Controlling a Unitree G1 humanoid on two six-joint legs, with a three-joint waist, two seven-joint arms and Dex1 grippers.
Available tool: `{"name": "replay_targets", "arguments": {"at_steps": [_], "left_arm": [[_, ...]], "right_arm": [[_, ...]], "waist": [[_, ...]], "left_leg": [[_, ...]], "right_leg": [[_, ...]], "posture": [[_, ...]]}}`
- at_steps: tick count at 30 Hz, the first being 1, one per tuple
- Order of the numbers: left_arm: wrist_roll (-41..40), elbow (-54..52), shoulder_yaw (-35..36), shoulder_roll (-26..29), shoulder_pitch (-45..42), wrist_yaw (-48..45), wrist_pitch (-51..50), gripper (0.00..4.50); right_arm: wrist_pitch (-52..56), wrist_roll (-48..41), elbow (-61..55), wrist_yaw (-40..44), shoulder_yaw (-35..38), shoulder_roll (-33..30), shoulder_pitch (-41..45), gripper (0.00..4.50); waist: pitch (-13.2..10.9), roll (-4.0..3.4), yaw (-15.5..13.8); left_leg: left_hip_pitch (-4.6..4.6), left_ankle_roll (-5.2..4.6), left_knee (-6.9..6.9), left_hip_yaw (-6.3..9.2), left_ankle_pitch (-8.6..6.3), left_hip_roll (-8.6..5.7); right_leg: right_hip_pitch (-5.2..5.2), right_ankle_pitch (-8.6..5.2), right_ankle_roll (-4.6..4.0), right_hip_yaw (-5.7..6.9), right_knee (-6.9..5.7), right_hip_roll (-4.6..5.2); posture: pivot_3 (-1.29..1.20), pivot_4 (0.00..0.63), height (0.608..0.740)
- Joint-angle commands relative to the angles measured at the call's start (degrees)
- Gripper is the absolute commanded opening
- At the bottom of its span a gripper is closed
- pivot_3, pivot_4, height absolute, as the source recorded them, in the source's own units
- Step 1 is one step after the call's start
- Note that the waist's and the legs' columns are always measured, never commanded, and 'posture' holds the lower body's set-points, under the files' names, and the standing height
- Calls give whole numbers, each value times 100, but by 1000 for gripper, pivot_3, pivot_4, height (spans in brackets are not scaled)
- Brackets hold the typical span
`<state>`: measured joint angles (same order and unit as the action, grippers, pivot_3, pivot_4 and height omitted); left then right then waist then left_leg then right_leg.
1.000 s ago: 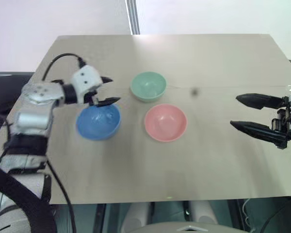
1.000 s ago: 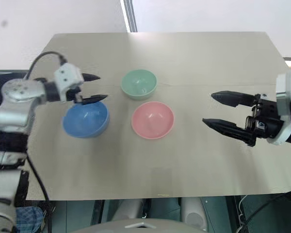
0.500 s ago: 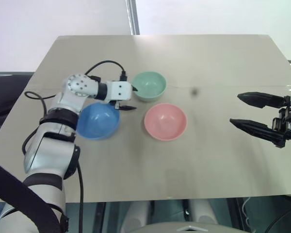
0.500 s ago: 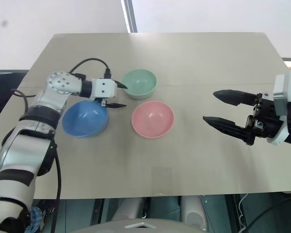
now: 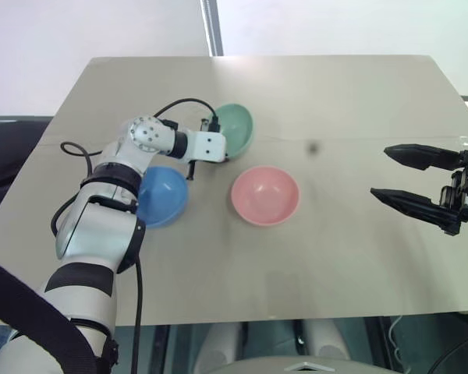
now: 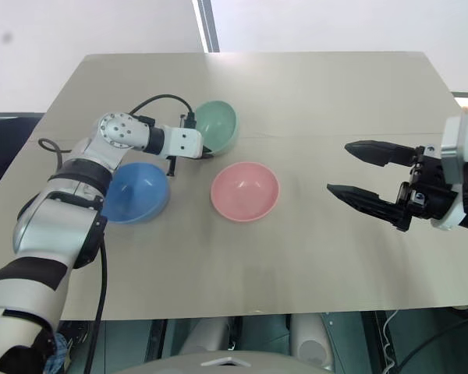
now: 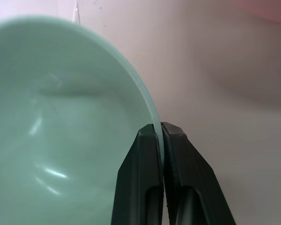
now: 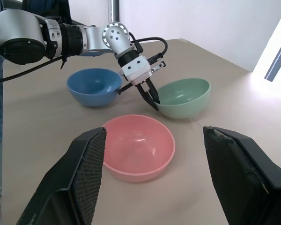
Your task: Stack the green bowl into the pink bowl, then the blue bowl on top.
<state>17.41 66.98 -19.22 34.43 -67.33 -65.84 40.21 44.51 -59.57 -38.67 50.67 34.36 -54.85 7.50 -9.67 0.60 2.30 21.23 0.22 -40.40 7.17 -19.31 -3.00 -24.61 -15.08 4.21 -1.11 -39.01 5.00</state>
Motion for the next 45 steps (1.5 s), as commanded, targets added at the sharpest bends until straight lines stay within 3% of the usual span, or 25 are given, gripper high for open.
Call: {"name": "replay_targets", "arguments": {"at_steps": [1,7,11,18,22,28,31,37,45], "left_arm": [[-26,-119,18,147,-200,-219,374,26],[-921,-624,373,22,-519,-1386,558,26],[-2195,-1734,427,-13,-449,-2625,170,26],[-4132,-4264,-834,1027,409,-2666,-767,26],[-4426,-4819,-1179,1425,691,-2666,-873,26],[-4196,-4431,-1225,1306,818,-2666,-686,26],[-4206,-4399,-1154,1236,863,-2666,-736,1008],[-4322,-4355,-930,955,910,-2666,-555,3836],[-4510,-4194,-504,1224,881,-2666,-1464,3836]], "right_arm": [[-137,-81,-24,-29,67,-94,10,3626],[-145,-132,-29,-29,63,-90,12,3626],[-112,-347,-109,-37,113,-108,19,3626],[-161,-443,-151,42,238,-157,-223,3626],[-189,-467,-148,17,230,-185,-238,3626],[-251,-465,-147,6,205,-207,-249,3626],[-257,-459,-152,12,212,-215,-263,3626],[-263,-436,-148,16,191,-224,-272,3626],[-297,-444,-147,68,200,-216,-326,3626]], "waist": [[0,0,0],[-2,2,-2],[-1,2,-3],[0,-2,24],[0,-2,-10],[0,-2,-33],[-1,-2,-14],[-1,-1,-19],[-1,-2,-1]], "left_leg": [[0,0,0,0,0,0],[6,0,-3,6,0,0],[34,0,-28,29,0,0],[39,0,-50,61,0,6],[40,0,-68,68,0,5],[33,-1,-88,69,0,-7],[32,-1,-88,58,0,-8],[33,-1,-88,57,0,-8],[31,-1,-87,59,-1,-7]], "right_leg": [[0,0,0,0,0,0],[-1,0,0,6,0,0],[-6,0,0,28,4,1],[-10,0,0,21,-11,-1],[-11,0,0,23,-33,0],[3,3,5,25,-49,-1],[2,3,5,24,-51,-2],[2,3,5,23,-48,-1],[1,3,5,21,-50,-1]], "posture": [[0,150,740],[0,150,740],[0,150,740],[0,150,740],[0,150,740],[0,150,740],[0,150,740],[0,150,740],[0,150,740]]}}
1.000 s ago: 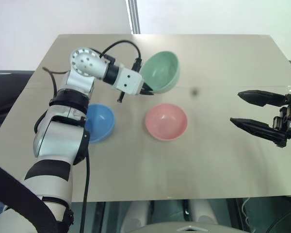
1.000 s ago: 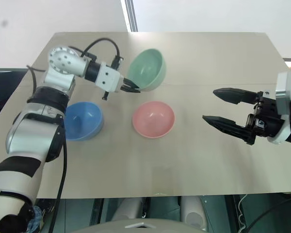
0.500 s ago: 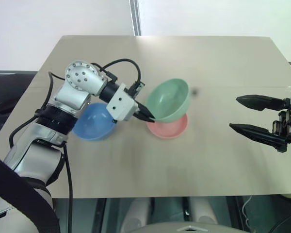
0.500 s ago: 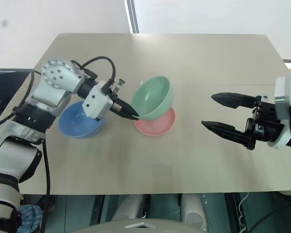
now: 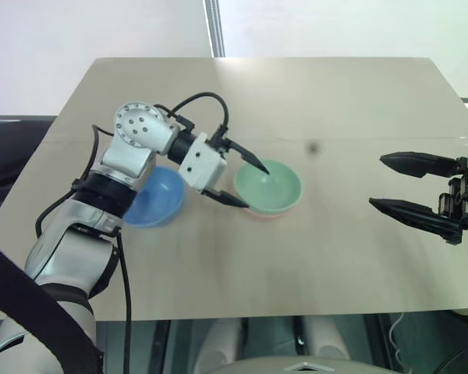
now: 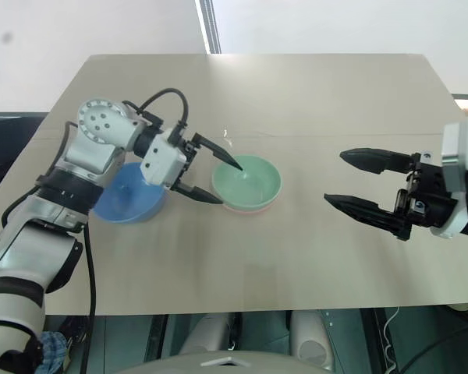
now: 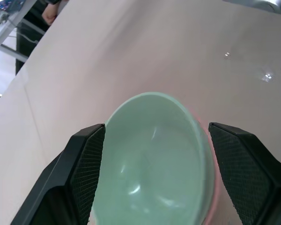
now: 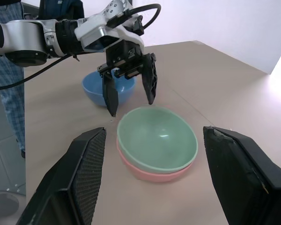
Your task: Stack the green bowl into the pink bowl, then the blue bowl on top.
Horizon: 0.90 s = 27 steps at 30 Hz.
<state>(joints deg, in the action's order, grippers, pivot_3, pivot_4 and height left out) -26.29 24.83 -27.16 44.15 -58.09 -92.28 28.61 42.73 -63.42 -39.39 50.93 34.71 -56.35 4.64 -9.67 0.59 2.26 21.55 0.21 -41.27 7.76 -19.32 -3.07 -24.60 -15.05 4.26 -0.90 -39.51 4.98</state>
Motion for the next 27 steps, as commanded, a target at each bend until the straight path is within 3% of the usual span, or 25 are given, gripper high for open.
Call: {"name": "replay_targets", "arguments": {"at_steps": [1,5,10,17,24,27], "left_arm": [[-129,5,310,376,8,-22,-439,3836],[228,61,290,862,342,-22,-575,3836],[1267,637,453,1208,907,22,-88,3836],[1512,-60,315,2032,1844,-22,-193,3836],[1796,133,660,1757,1673,56,-159,3836],[1453,-21,938,1597,1466,-8,-533,3836]], "right_arm": [[-129,-77,-76,56,164,-62,-49,3626],[-201,-187,-49,92,150,-51,7,3626],[-211,-555,-140,27,-8,-74,276,3626],[-253,-427,-2,147,-215,-108,381,3626],[-340,-237,114,287,-292,-105,355,3626],[-348,-201,107,301,-283,-95,330,3626]], "waist": [[0,0,4],[0,-1,13],[-1,-3,5],[-2,-4,1],[-2,-4,-49],[-3,-3,-33]], "left_leg": [[0,0,0,0,0,0],[-6,0,5,2,0,2],[-9,0,5,4,0,2],[-4,0,12,6,-1,8],[-4,-1,10,5,-1,4],[-1,-1,10,-6,-1,3]], "right_leg": [[0,0,0,0,0,-1],[-1,0,0,-7,0,-1],[1,0,0,-5,-1,-2],[-2,0,0,-4,7,-1],[0,0,0,1,4,-1],[0,0,0,5,4,-2]], "posture": [[0,150,740],[0,150,740],[0,150,740],[0,150,740],[0,150,740],[0,150,740]]}}
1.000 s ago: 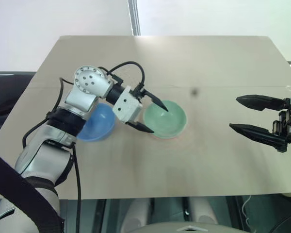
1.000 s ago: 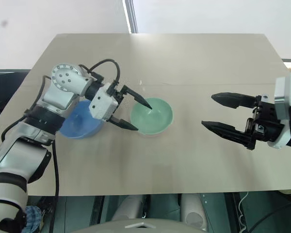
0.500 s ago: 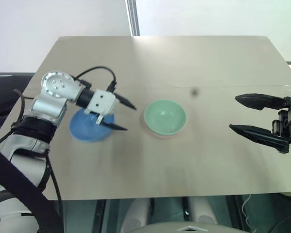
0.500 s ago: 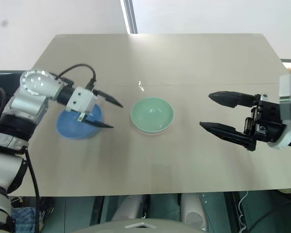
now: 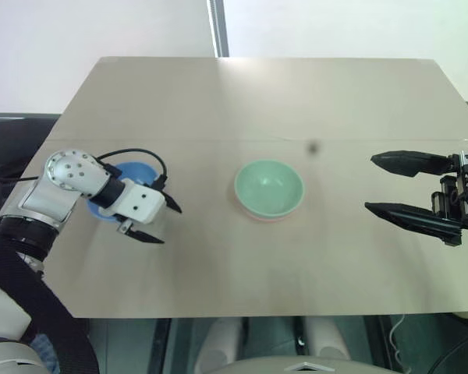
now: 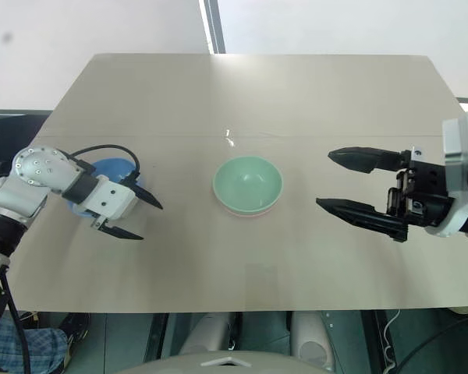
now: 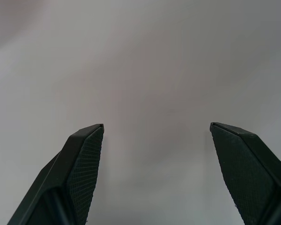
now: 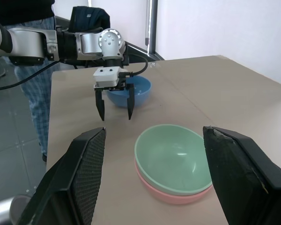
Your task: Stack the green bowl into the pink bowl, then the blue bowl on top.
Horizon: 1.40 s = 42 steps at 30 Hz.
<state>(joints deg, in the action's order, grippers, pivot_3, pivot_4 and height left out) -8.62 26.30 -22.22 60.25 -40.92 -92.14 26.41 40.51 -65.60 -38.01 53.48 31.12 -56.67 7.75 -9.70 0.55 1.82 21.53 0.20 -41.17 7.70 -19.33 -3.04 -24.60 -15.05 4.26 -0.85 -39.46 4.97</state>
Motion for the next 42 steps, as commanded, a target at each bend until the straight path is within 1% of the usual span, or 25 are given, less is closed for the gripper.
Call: {"name": "replay_targets", "arguments": {"at_steps": [1,2,4,6,9,12,16,19,22,24,28,35,40,41,42], "left_arm": [[-595,-361,511,34,-263,-34,-550,3836],[-861,-576,558,125,-241,-36,-759,3836],[-1416,-1092,583,535,-112,-36,-1126,3836],[-1798,-1453,645,894,49,-36,-1319,3836],[-2289,-1886,1060,1449,440,-36,-1905,3836],[-2198,-2017,1559,1905,920,-36,-2326,3836],[-2076,-2229,2240,2234,1726,36,-2667,3836],[-1555,-2156,2722,2394,2418,298,-2593,3836],[-1073,-2167,3156,2405,3089,609,-2557,3836],[-825,-2241,3461,2279,3479,796,-2455,3836],[-309,-2256,3763,2152,3990,1170,-2349,3836],[-7,-2481,3607,1810,4180,1518,-2496,3836],[86,-2566,3399,1609,4033,1610,-2561,3836],[105,-2540,3369,1589,3987,1614,-2542,3324],[121,-2521,3346,1579,3954,1611,-2528,3104]], "right_arm": [[-124,27,-39,39,85,-63,-1,3626],[-123,34,-47,36,102,-63,-25,3626],[-124,42,-67,29,138,-63,-72,3626],[-128,37,-88,20,169,-67,-122,3626],[-137,38,-125,12,243,-68,-231,3626],[-161,48,-129,12,258,-59,-296,3626],[-192,87,-52,46,179,-66,-253,3626],[-218,153,43,111,86,-72,-184,3626],[-230,200,125,182,0,-78,-103,3626],[-244,240,180,235,-63,-84,-49,3626],[-248,283,233,288,-127,-79,23,3626],[-259,366,292,320,-217,-66,127,3626],[-269,384,258,305,-194,-55,77,3626],[-270,385,250,296,-191,-52,73,3626],[-270,386,244,288,-188,-50,69,3626]], "waist": [[0,0,21],[0,0,35],[-3,5,80],[-4,2,103],[-6,-7,91],[-7,-8,73],[-9,-11,53],[-11,-12,44],[-11,-11,46],[-11,-11,47],[-11,-11,42],[-11,-10,41],[-11,-10,33],[-11,-10,32],[-11,-10,31]], "left_leg": [[0,0,0,-1,0,0],[2,0,0,1,0,1],[2,-1,1,10,-1,3],[0,-3,9,3,-2,11],[-3,-3,13,1,-2,12],[-4,-4,13,0,-3,12],[-11,-12,13,-8,-7,11],[-16,-25,15,-13,-14,13],[-32,-25,33,-22,-15,12],[-42,-27,46,-38,-15,14],[-58,-26,83,-60,-15,21],[-50,-19,97,-64,-13,23],[-51,-21,98,-61,-14,23],[-52,-22,98,-60,-14,23],[-53,-22,98,-61,-14,23]], "right_leg": [[0,0,0,0,0,0],[-1,0,0,0,0,0],[-3,0,0,-5,3,1],[-13,0,0,-18,3,0],[-13,0,0,-19,2,0],[-13,0,0,-19,0,-4],[-8,0,0,-22,0,-6],[0,-1,0,-19,2,-6],[3,-1,0,-33,4,-6],[4,-1,-1,-40,6,-7],[6,-1,-1,-50,30,-6],[5,-1,-1,-53,64,-4],[4,-1,0,-55,63,-1],[4,-1,0,-56,62,-2],[4,-1,0,-57,61,-2]], "posture": [[0,150,740],[0,150,740],[0,150,740],[0,150,740],[0,150,740],[0,150,740],[0,150,740],[0,150,740],[0,150,740],[0,150,740],[0,150,740],[0,150,740],[0,150,740],[0,150,740],[0,150,740]]}}
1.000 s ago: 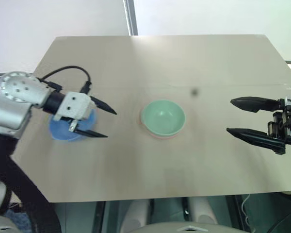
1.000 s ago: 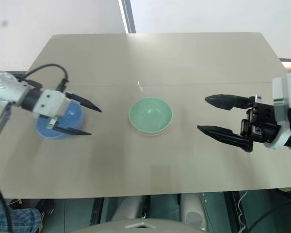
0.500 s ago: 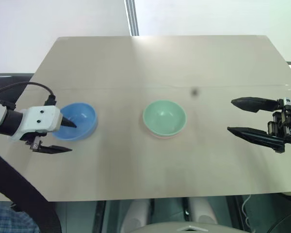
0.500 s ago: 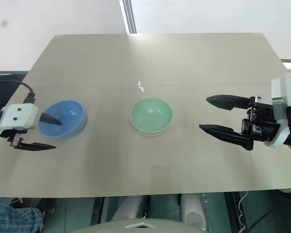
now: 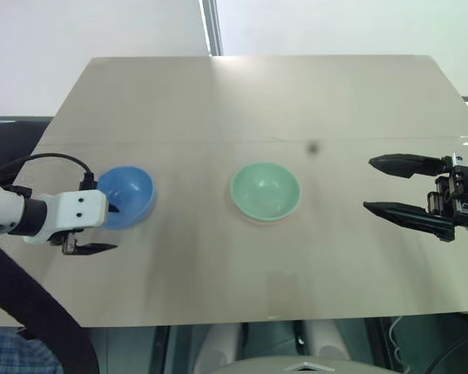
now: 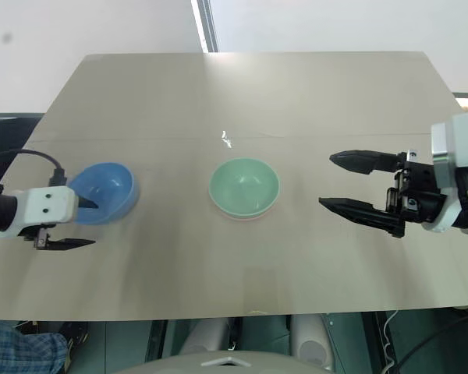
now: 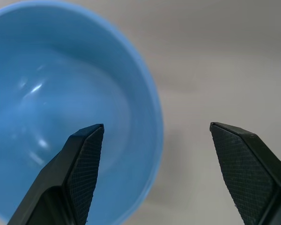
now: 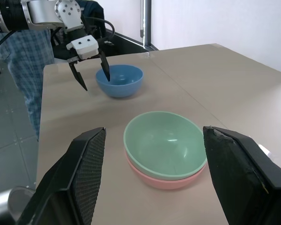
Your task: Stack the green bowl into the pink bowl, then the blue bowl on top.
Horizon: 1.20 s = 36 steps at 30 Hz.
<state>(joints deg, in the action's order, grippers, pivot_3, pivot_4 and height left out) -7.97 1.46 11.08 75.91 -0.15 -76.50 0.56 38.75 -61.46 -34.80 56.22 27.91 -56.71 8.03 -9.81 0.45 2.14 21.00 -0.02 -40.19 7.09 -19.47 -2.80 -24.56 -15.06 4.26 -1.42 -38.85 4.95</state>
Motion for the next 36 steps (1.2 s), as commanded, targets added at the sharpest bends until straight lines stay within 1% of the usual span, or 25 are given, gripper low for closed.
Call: {"name": "replay_targets", "arguments": {"at_steps": [1,2,3,5,6,14,20,23,28,32,34,36], "left_arm": [[106,16,-45,2,-197,69,83,2657],[158,76,-105,-8,-265,87,116,2173],[213,138,-162,-18,-326,98,160,1587],[318,264,-268,-38,-422,109,267,646],[327,297,-302,-51,-460,93,295,42],[121,246,-462,-147,-885,-176,516,14],[-452,2,-522,-473,-1786,-572,869,14],[-912,-76,-476,-627,-2357,-937,1228,14],[-1327,30,-545,-806,-2972,-1460,1717,14],[-1513,94,-800,-951,-3223,-1600,2195,14],[-1789,-52,-871,-1129,-3294,-1600,2191,14],[-1936,-274,-896,-1467,-3424,-1478,2068,14]], "right_arm": [[-93,-32,-82,12,148,-48,33,3626],[-91,-35,-89,5,161,-51,26,3626],[-90,-36,-95,-1,173,-54,19,3626],[-86,-41,-111,-18,199,-60,2,3626],[-85,-44,-119,-27,211,-62,-7,3626],[-76,-48,-162,-70,266,-74,-64,3626],[-88,-41,-154,-87,237,-77,-44,3626],[-99,-22,-147,-76,225,-80,-38,3626],[-114,2,-125,-61,196,-82,-15,3626],[-126,10,-134,-87,148,-56,9,3626],[-134,9,-152,-109,145,-35,2,3626],[-141,2,-173,-128,159,-16,-21,3626]], "waist": [[0,0,-2],[0,0,-2],[0,0,-2],[0,0,-2],[0,0,2],[0,0,-2],[1,1,-26],[1,2,-20],[1,1,14],[1,1,10],[1,1,9],[1,2,2]], "left_leg": [[0,0,0,1,0,1],[0,0,0,1,0,1],[0,0,0,2,0,1],[-2,0,0,1,0,0],[-2,0,0,1,0,0],[-2,0,0,2,0,0],[0,1,-2,3,1,0],[1,1,-2,3,1,-1],[0,1,-2,0,1,-2],[-1,1,-2,-3,1,-3],[-1,1,-3,-3,1,-3],[1,1,-7,-1,1,-3]], "right_leg": [[0,0,0,0,-1,0],[0,0,0,0,0,-1],[0,0,0,0,-1,-1],[0,0,0,-2,-2,-1],[0,0,0,-4,-1,-1],[-1,0,0,-5,-1,0],[0,0,0,-2,-1,1],[-1,0,0,-2,0,1],[-2,0,0,-5,0,1],[-1,0,0,-3,-1,-2],[0,0,1,-3,-1,-1],[-1,0,1,-3,-2,-1]], "posture": [[0,150,740],[0,150,740],[0,150,740],[0,150,740],[0,150,740],[0,150,740],[0,150,740],[0,150,740],[0,150,740],[0,150,740],[0,150,740],[0,150,740]]}}
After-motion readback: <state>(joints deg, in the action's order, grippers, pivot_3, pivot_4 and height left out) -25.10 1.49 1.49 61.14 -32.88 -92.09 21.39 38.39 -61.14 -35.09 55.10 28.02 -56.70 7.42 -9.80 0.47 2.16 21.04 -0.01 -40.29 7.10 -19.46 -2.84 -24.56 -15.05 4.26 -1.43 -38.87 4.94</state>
